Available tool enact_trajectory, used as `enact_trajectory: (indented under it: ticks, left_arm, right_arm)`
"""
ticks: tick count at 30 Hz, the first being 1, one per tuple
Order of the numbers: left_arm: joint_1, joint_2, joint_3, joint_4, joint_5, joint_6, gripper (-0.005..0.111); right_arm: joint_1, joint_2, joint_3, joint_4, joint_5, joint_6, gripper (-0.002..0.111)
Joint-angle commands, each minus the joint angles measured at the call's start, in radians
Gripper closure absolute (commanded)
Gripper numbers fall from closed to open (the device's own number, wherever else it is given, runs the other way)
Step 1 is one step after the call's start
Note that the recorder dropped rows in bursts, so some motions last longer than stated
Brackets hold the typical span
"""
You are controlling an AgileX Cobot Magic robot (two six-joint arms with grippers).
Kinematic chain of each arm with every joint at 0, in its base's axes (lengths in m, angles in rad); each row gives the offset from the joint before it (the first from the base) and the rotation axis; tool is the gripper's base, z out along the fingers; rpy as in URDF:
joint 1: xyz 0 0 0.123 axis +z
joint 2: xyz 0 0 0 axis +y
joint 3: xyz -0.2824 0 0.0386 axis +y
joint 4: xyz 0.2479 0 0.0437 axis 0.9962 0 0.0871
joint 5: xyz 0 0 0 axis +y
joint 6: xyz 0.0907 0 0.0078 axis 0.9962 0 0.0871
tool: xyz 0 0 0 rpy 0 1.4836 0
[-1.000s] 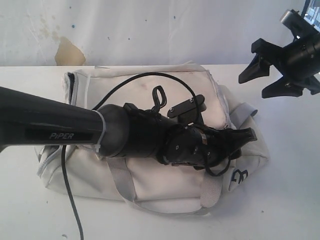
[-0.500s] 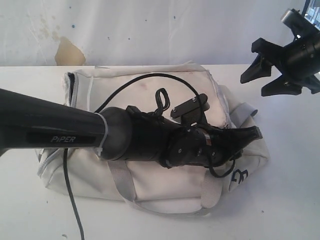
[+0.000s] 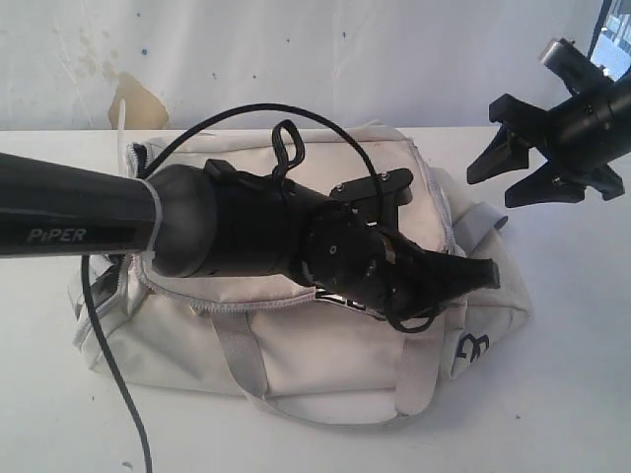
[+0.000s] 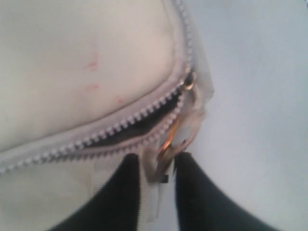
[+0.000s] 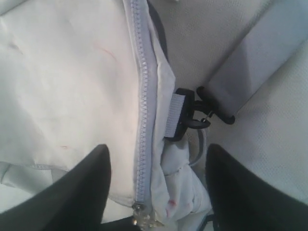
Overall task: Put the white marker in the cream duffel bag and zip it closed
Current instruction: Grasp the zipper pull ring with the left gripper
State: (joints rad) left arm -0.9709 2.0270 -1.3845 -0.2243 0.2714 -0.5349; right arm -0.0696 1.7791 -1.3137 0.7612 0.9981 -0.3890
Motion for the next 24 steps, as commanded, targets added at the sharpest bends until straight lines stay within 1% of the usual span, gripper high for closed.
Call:
enact_trajectory:
  ticks: [1,7,10,11,13,17,18,21,22,24]
  left_arm:
    - [0.006,-0.015,-0.001,0.009,0.101,0.07,0.107]
    - [0.006,-0.015,-0.001,0.007,0.082,0.075,0.107]
    - [0.006,-0.015,-0.001,-0.024,0.069,0.067,0.106]
    - [0.006,-0.015,-0.001,-0.03,0.061,0.067,0.104]
    - [0.003,-0.015,-0.001,-0.03,0.032,0.072,0.094]
    - [0.002,-0.015,-0.001,-0.051,-0.046,0.065,0.061]
    - [0.002,-0.015,-0.001,-0.073,-0.054,0.065,0.052]
    - [0.002,-0.013,-0.001,-0.116,-0.061,0.065,0.03]
    - [0.002,-0.011,-0.001,-0.115,-0.061,0.065,0.026]
    - [0.002,0.002,-0.001,-0.115,-0.072,0.065,0.024]
  right_arm:
    - [0.0,0.029,0.001,0.069,0.018,-0.036,0.054]
    - [0.049,0.087,0.001,0.084,0.028,-0.062,0.053]
    - [0.061,0.093,0.001,0.061,0.031,-0.082,0.045]
    - [0.061,0.093,0.001,0.061,0.033,-0.084,0.043]
    - [0.061,0.091,-0.001,0.061,0.046,-0.084,0.04]
    - [0.061,0.089,-0.001,0.061,0.051,-0.084,0.04]
    - [0.061,0.09,-0.001,0.061,0.055,-0.084,0.04]
    - [0.061,0.09,-0.001,0.061,0.059,-0.084,0.04]
    - [0.061,0.088,-0.001,0.061,0.058,-0.084,0.04]
    - [0.061,0.087,-0.001,0.061,0.059,-0.084,0.04]
